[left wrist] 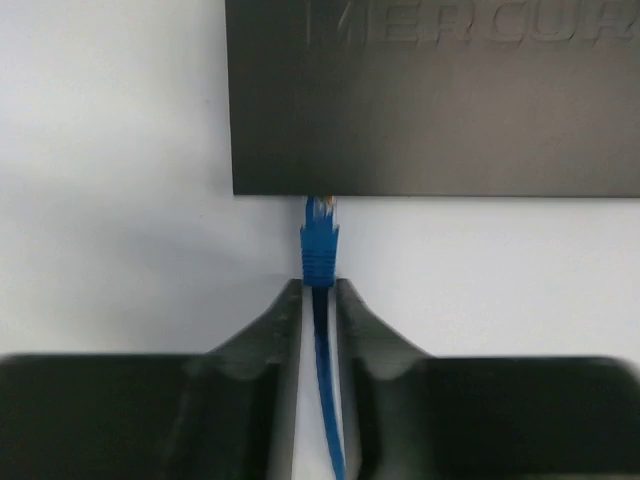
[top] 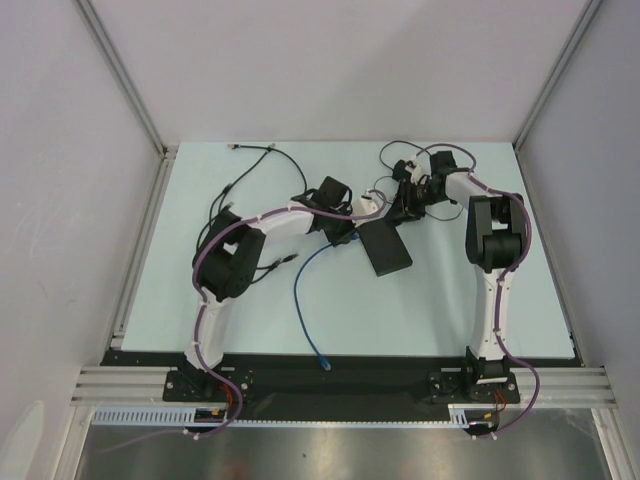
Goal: Insert the plug into the switch port
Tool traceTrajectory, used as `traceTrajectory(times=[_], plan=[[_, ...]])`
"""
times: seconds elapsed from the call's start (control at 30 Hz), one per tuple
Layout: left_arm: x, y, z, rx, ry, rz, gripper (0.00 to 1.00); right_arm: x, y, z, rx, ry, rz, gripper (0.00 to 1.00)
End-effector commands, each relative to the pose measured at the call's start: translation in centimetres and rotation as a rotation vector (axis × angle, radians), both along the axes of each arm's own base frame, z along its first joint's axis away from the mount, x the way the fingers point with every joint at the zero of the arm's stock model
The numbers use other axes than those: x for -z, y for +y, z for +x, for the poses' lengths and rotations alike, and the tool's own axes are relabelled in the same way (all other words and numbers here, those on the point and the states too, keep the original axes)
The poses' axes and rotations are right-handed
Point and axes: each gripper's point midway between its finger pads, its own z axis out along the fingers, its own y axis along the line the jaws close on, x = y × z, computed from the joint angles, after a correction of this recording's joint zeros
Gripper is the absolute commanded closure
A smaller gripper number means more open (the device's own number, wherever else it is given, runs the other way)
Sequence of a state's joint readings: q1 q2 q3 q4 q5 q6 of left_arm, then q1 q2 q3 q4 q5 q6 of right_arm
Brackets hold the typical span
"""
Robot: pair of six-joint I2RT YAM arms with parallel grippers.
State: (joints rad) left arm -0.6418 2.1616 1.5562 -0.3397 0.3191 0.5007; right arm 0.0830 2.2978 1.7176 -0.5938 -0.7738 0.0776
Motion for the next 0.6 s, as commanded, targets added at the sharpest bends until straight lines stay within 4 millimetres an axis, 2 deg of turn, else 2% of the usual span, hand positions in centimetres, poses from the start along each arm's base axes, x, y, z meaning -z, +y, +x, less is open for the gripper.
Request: traceTrajectory(times=[0.0,0.03,0.07,0.13,0.17,0.27,0.3,0.37,0.4,0.43,0.5,0.53,0.57], plan=[[-5.5,-4.2,1.0,0.110,-0.099,-0.161,0.74,2.5,2.2,-2.9,-0.046,0.140,-0.003,0.69],[-5.3,-3.9,0.6,0.130,-0.076,-0.142,0.69,2.2,2.5,-2.8,-0.051,0.135,0.013,0.69],[-6.1,-4.3,0.8,0.143,-0.084,-0.153,0.67,1.8,2.6,-2.6,-0.050,0.130,0.026,0.68],[-6.4,-3.9,0.7,0.148,-0.073,-0.139,0.62,1.1,3.0,-2.2,-0.052,0.119,0.044,0.67],[-6.6,-3.7,0.7,0.158,-0.078,-0.138,0.57,0.7,3.0,-2.1,-0.053,0.113,0.050,0.63],[-7.6,-2.7,0.5,0.157,-0.072,-0.131,0.52,0.2,3.2,-1.9,-0.055,0.104,0.058,0.55],[-8.7,-2.4,0.3,0.159,-0.076,-0.146,0.47,-0.1,3.0,-1.8,-0.052,0.098,0.059,0.52],[-10.0,-1.4,-0.2,0.156,-0.052,-0.158,0.44,-0.6,3.0,-1.7,-0.054,0.087,0.067,0.44],[-10.7,-0.3,0.0,0.141,-0.042,-0.169,0.41,-1.1,2.9,-1.5,-0.054,0.077,0.070,0.42],[-13.1,0.4,-0.7,0.144,-0.042,-0.205,0.39,-1.3,2.8,-1.4,-0.060,0.064,0.072,0.38],[-14.5,3.4,-0.6,0.097,-0.030,-0.230,0.36,-2.5,2.3,-0.8,-0.058,0.035,0.073,0.31],[-16.9,4.7,-1.4,0.087,-0.047,-0.265,0.34,-2.9,2.1,-0.5,-0.059,0.021,0.070,0.29],[-16.3,7.2,-1.5,0.039,-0.029,-0.252,0.32,-3.6,2.0,-0.1,-0.070,-0.010,0.068,0.24]])
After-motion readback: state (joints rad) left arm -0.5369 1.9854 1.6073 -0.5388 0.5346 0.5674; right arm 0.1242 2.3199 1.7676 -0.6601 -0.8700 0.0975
